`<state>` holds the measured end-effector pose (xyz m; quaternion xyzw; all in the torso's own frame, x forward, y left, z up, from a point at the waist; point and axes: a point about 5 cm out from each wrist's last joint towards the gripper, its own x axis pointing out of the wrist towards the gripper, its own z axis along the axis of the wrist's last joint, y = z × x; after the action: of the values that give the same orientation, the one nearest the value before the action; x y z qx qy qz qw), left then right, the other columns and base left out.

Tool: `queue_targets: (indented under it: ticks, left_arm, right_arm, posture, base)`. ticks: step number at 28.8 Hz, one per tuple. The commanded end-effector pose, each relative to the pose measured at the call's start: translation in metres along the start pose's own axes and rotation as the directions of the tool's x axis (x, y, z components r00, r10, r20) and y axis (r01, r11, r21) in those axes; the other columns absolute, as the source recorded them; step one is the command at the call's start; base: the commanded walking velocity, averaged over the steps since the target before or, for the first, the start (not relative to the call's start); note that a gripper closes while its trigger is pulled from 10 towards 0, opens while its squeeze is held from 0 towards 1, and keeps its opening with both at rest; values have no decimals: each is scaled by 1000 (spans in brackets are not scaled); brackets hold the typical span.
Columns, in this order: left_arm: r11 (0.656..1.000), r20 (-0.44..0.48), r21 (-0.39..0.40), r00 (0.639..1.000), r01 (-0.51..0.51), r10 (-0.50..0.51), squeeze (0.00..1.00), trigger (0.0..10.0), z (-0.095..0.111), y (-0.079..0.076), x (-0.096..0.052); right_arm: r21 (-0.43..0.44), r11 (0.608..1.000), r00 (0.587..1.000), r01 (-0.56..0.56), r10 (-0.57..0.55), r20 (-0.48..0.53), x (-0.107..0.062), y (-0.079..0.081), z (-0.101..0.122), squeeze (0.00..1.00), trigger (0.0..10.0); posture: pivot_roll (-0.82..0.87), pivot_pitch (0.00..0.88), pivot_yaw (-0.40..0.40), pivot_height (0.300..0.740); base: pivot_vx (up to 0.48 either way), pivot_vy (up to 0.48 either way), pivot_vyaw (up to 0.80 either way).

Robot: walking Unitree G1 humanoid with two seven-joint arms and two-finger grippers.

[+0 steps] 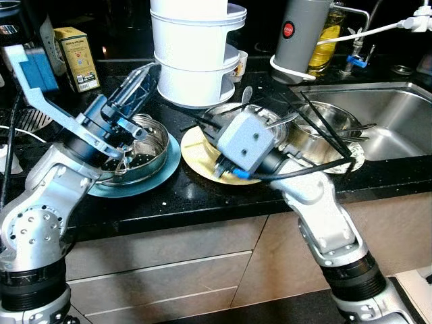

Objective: Kitchen organization

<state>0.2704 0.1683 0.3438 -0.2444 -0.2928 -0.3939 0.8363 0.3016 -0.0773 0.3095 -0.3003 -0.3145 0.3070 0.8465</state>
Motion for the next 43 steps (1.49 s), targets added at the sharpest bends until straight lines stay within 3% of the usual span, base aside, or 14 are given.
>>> queue_targets:
  ticks: [1, 2, 3, 11, 12, 13, 14, 15, 20, 37, 38, 39, 40, 43]
  left_arm:
    - [1000, -1, -11, 1000, 16, -16, 0, 0, 0, -3, 1]
    - [1000, -1, -15, 1000, 19, -19, 0, 0, 0, -4, 1]
    - [1000, -2, -17, 1000, 21, -21, 0, 0, 0, -5, 2]
    - [999, -1, -30, 1000, 29, -29, 0, 0, 0, -6, 2]
    - [999, 1, -35, 1000, 31, -31, 0, 0, 0, -6, 2]
    - [999, 3, -39, 999, 33, -33, 0, 0, 0, -7, 2]
    - [998, 6, -46, 999, 35, -35, 0, 0, 1, -7, 2]
    - [998, 11, -56, 999, 39, -38, 0, 0, 1, -6, 1]
    - [997, 15, -65, 999, 40, -39, 0, 0, 3, -6, 1]
    - [999, 26, -36, 1000, 18, -17, 0, 0, 7, -3, 0]
    - [1000, 32, -29, 999, 1, 0, 412, 9843, 7, -2, 0]
    - [1000, 37, -26, 999, -12, 12, 412, 9843, 8, -1, 1]
    - [999, 42, -29, 999, -13, 14, 1000, 10000, 8, -1, 1]
    - [999, 52, -32, 999, -11, 12, 1000, 10000, 8, -1, 2]
  right_arm:
    - [-1, 1000, 1000, 10, -10, 16, 1, -3, 4, 1000, 10000]
    - [-10, 1000, 1000, 11, -11, 14, 1, -3, 4, 651, 10000]
    - [-17, 1000, 1000, 10, -10, 10, 1, -3, 4, 0, 10000]
    - [-19, 1000, 1000, -7, 7, 3, 1, -1, 3, 0, 10000]
    - [-15, 1000, 1000, -11, 11, 3, 1, 0, 3, 0, 6824]
    - [-13, 1000, 1000, -15, 15, 2, 1, 0, 2, 0, 4902]
    - [-12, 1000, 1000, -18, 18, 1, 1, 1, 2, 0, 3882]
    - [-8, 1000, 1000, -24, 24, 0, 1, 2, 2, 0, 706]
    - [-7, 1000, 1000, -27, 27, -2, 1, 2, 1, 0, 0]
    - [-22, 1000, 1000, -9, 9, 2, 1, -3, 2, 0, 0]
    - [-25, 1000, 1000, -7, 7, 2, 0, -3, 2, 0, 0]
    - [-27, 1000, 1000, -5, 6, 2, 0, -4, 2, 0, 0]
    - [-29, 1000, 1000, -3, 3, 2, 0, -5, 2, 0, 0]
    - [-32, 999, 1000, 4, -4, 6, 0, -7, 2, 0, 0]
  posture:
    - [-53, 126, -29, 740]
    - [-53, 126, -29, 740]
    - [-55, 124, -28, 740]
    - [-55, 124, -28, 740]
    - [-53, 126, -29, 740]
    - [-53, 126, -29, 740]
    - [-53, 126, -29, 740]
    - [-53, 126, -29, 740]
    - [-53, 126, -29, 740]
    - [-53, 128, -29, 740]
    - [-53, 128, -30, 740]
    - [-53, 128, -30, 740]
    - [-53, 128, -30, 740]
    - [-53, 127, -30, 740]
  base:
    - [0, 0, 0]
    - [0, 0, 0]
    - [0, 0, 0]
    - [0, 0, 0]
    - [0, 0, 0]
    - [0, 0, 0]
    - [0, 0, 0]
    - [0, 0, 0]
    - [0, 0, 0]
    - [0, 0, 0]
    - [0, 0, 0]
    - [0, 0, 0]
    - [0, 0, 0]
    - [0, 0, 0]
